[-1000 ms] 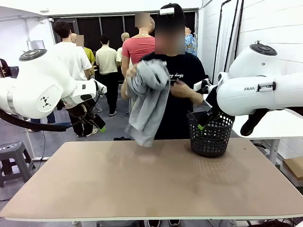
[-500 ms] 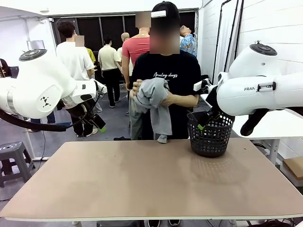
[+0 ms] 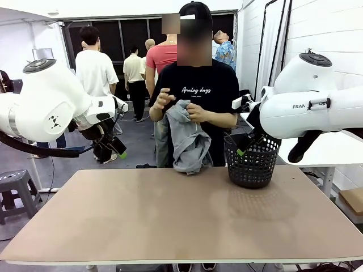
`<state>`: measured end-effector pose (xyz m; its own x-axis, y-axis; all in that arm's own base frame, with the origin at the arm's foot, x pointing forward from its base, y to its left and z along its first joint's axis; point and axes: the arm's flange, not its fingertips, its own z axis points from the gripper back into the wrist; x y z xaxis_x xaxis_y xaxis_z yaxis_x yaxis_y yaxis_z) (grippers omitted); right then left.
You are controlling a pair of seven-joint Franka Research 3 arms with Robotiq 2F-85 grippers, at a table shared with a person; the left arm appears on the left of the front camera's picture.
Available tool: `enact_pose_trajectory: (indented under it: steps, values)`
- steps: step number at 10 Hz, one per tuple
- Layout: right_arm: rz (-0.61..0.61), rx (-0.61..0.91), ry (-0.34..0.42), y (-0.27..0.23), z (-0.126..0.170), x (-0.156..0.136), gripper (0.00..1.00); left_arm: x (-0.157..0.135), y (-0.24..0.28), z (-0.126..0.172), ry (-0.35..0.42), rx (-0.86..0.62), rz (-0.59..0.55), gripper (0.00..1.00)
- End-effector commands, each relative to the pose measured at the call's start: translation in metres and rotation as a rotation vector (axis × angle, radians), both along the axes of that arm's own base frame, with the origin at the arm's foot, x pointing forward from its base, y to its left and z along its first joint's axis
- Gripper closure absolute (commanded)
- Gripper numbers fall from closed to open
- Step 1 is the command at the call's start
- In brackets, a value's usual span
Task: Fold the training pants.
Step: Grab both ends of the Training pants handed by a person.
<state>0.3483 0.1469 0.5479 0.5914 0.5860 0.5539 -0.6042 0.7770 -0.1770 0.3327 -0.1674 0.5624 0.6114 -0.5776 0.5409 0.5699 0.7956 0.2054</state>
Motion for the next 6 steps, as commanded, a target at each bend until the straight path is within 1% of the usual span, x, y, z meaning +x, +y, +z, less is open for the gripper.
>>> enact_pose_trajectory:
  steps: [1, 6]
  values:
    - [0.004, 0.006, 0.009, 0.0004, -0.0003, -0.0002, 0.0, 0.0008, 0.0009, 0.0002, -0.004, 0.004, -0.009, 0.0]
    - [0.004, 0.006, 0.009, 0.0004, -0.0003, -0.0002, 0.0, 0.0008, 0.0009, 0.0002, -0.004, 0.004, -0.009, 0.0]
